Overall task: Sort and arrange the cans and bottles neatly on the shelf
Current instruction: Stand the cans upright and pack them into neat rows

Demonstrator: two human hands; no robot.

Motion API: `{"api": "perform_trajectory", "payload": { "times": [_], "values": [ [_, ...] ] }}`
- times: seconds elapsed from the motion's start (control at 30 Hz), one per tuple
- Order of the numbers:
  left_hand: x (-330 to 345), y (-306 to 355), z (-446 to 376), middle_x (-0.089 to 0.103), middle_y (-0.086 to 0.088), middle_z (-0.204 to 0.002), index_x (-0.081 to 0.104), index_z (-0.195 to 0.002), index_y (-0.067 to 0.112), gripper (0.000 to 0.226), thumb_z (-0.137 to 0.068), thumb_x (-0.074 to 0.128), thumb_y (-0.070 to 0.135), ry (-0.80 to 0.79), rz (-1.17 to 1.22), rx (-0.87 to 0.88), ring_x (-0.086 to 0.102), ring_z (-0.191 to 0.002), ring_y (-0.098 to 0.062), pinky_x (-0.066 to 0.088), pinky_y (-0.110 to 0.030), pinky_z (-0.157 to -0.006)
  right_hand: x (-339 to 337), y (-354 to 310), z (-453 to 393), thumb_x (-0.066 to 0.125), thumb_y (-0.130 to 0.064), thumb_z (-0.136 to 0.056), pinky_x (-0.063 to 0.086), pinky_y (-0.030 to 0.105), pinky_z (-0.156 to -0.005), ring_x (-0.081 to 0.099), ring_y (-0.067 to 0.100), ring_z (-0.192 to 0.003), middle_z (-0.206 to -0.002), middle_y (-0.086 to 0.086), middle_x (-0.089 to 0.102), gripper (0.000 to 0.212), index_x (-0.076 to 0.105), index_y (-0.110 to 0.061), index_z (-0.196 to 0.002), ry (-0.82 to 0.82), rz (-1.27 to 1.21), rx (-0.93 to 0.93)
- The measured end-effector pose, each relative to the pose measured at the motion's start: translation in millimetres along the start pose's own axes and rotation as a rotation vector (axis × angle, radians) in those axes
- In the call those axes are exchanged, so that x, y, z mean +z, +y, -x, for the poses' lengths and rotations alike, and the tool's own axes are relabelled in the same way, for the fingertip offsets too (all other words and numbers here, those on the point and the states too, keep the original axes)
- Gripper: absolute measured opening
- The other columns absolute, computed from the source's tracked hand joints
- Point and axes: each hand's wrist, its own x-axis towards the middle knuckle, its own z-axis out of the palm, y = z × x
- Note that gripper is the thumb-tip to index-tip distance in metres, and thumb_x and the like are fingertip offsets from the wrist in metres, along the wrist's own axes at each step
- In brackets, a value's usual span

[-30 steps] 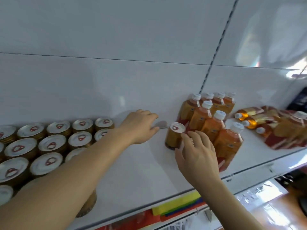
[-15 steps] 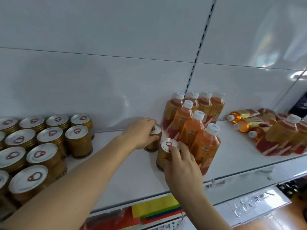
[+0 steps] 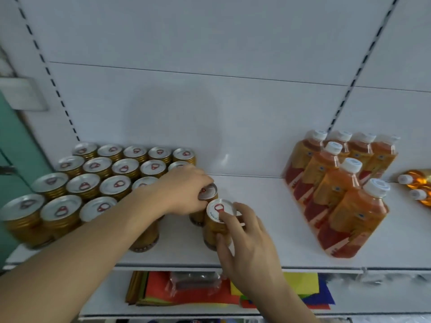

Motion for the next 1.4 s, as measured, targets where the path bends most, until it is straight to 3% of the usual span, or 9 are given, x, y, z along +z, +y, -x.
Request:
{"api": "perform_trajectory", "payload": {
  "times": [0.27, 0.4, 0.6, 0.7, 0.8, 1.13, 1.3, 1.4],
  "values": [
    [4, -56, 37, 0.055, 0.013, -0.113, 0.056, -0.098, 0.034, 0.022, -0.097, 0.048, 0.054, -0.014, -0.122, 0.077, 0.043, -0.120, -0.016, 0.046, -0.044, -0.101, 26, -58, -3, 0.071, -0.022, -0.092, 0.061, 0.041, -0.070, 0.066, 0.034, -0.097, -0.138, 0.015, 0.058, 0.040, 0.068, -0.016, -0.131, 0.001, 0.003, 0.037],
    [12, -71, 41, 0.048, 0.007, -0.149, 0.058, -0.140, 0.029, 0.049, -0.101, 0.044, 0.056, 0.015, -0.067, 0.112, 0.033, -0.141, -0.020, 0.042, -0.048, -0.111, 32, -75, 1, 0.068, -0.018, -0.094, 0.061, 0.040, -0.075, 0.065, 0.033, -0.100, -0.141, 0.016, 0.055, 0.043, 0.064, -0.016, -0.136, 0.017, 0.036, 0.057],
    [22, -77, 40, 0.042, 0.003, -0.161, 0.050, -0.154, 0.023, 0.053, -0.108, 0.042, 0.048, 0.053, 0.019, 0.162, 0.033, -0.147, -0.020, 0.041, -0.048, -0.116, 35, -93, 3, 0.072, -0.011, -0.093, 0.062, 0.040, -0.076, 0.067, 0.032, -0.101, -0.140, 0.015, 0.057, 0.046, 0.065, -0.017, -0.138, 0.028, 0.076, 0.082],
    [23, -83, 38, 0.032, 0.006, -0.170, 0.042, -0.161, 0.027, 0.053, -0.112, 0.038, 0.045, 0.015, 0.070, 0.174, 0.026, -0.155, -0.017, 0.029, -0.041, -0.124, 40, -102, 0, 0.076, -0.012, -0.092, 0.063, 0.040, -0.075, 0.068, 0.031, -0.101, -0.139, 0.015, 0.059, 0.044, 0.068, -0.016, -0.135, 0.023, 0.075, 0.082],
    [23, -86, 35, 0.025, 0.009, -0.173, 0.038, -0.163, 0.030, 0.052, -0.113, 0.038, 0.043, 0.000, 0.100, 0.168, 0.019, -0.158, -0.015, 0.022, -0.039, -0.126, 43, -104, -2, 0.076, -0.015, -0.094, 0.063, 0.040, -0.076, 0.068, 0.031, -0.103, -0.139, 0.015, 0.060, 0.041, 0.068, -0.014, -0.135, 0.027, 0.071, 0.075],
    [18, -87, 33, 0.029, 0.010, -0.172, 0.045, -0.159, 0.031, 0.049, -0.111, 0.047, 0.041, -0.004, 0.164, 0.109, 0.023, -0.157, -0.017, 0.025, -0.040, -0.125, 45, -95, -8, 0.076, -0.019, -0.094, 0.064, 0.042, -0.078, 0.069, 0.032, -0.109, -0.142, 0.016, 0.061, 0.041, 0.068, -0.012, -0.134, 0.016, 0.082, 0.044],
    [16, -83, 38, 0.032, 0.010, -0.170, 0.050, -0.156, 0.033, 0.051, -0.109, 0.046, 0.052, 0.003, 0.213, 0.087, 0.024, -0.157, -0.015, 0.026, -0.039, -0.123, 48, -92, -7, 0.078, -0.021, -0.093, 0.064, 0.042, -0.078, 0.068, 0.034, -0.112, -0.139, 0.017, 0.062, 0.044, 0.069, -0.012, -0.135, 0.039, 0.097, 0.015],
    [14, -78, 42, 0.032, 0.010, -0.170, 0.050, -0.156, 0.034, 0.052, -0.107, 0.048, 0.054, 0.015, 0.194, 0.066, 0.026, -0.156, -0.016, 0.030, -0.040, -0.123, 48, -90, -8, 0.076, -0.023, -0.094, 0.063, 0.046, -0.087, 0.065, 0.037, -0.120, -0.140, 0.017, 0.062, 0.045, 0.068, -0.013, -0.138, 0.040, 0.116, 0.000]
  ]
}}
